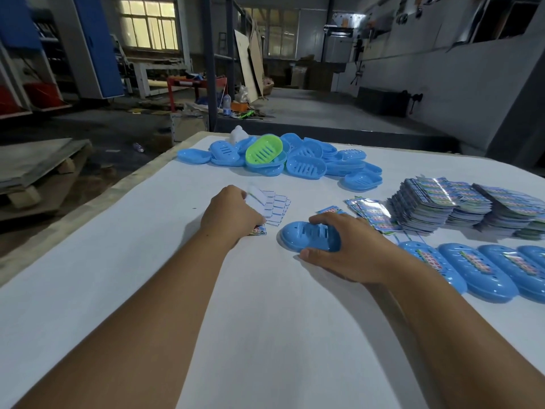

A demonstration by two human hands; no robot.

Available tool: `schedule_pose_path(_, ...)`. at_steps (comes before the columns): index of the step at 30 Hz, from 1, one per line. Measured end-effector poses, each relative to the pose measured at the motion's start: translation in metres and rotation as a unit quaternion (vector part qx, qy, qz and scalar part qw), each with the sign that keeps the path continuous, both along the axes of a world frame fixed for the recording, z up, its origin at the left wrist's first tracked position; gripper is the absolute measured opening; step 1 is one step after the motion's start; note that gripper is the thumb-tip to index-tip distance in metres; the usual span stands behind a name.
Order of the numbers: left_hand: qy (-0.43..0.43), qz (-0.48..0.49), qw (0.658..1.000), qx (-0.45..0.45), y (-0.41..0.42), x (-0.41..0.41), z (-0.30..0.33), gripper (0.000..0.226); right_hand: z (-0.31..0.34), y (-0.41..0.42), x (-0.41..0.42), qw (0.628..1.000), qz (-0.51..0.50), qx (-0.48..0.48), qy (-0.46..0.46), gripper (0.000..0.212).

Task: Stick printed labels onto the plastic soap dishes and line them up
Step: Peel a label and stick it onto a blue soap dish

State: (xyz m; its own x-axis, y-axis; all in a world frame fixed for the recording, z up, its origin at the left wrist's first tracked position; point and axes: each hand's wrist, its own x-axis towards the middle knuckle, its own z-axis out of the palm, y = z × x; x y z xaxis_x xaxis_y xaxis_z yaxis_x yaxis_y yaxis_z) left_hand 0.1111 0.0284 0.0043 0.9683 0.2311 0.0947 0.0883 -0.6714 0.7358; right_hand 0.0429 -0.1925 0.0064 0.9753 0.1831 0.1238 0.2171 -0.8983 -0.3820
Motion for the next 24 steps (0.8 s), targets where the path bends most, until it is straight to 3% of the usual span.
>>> schedule_pose_path(3,-0.017,-0.010,0.999,-0.028,-0.001,0.002,0.001,0.024,0.000,0.000,0.000,1.000,-0.002,0.004,-0.002,0.072)
schedule_pose_path(8,-0.064,-0.084,0.971,-0.213,-0.011,-0.002,0.013,0.011,0.001,0.000,0.002,0.997,-0.030,0.068,-0.036,0.064)
schedule_pose_path(12,-0.043,-0.171,0.937,-0.301,-0.025,-0.011,0.017,0.008,0.004,0.003,0.005,0.977,-0.045,0.195,-0.072,0.051)
schedule_pose_path(16,-0.028,-0.239,0.918,-0.315,-0.035,-0.019,0.013,0.015,0.005,0.008,0.006,0.941,-0.031,0.334,-0.040,0.032)
schedule_pose_path(21,-0.027,-0.203,0.933,-0.295,-0.034,-0.019,0.018,0.010,0.008,0.006,0.008,0.921,-0.069,0.373,-0.083,0.017)
schedule_pose_path(24,-0.027,-0.191,0.938,-0.289,-0.033,-0.018,0.021,0.014,0.011,0.003,0.008,0.917,-0.090,0.376,-0.098,0.020)
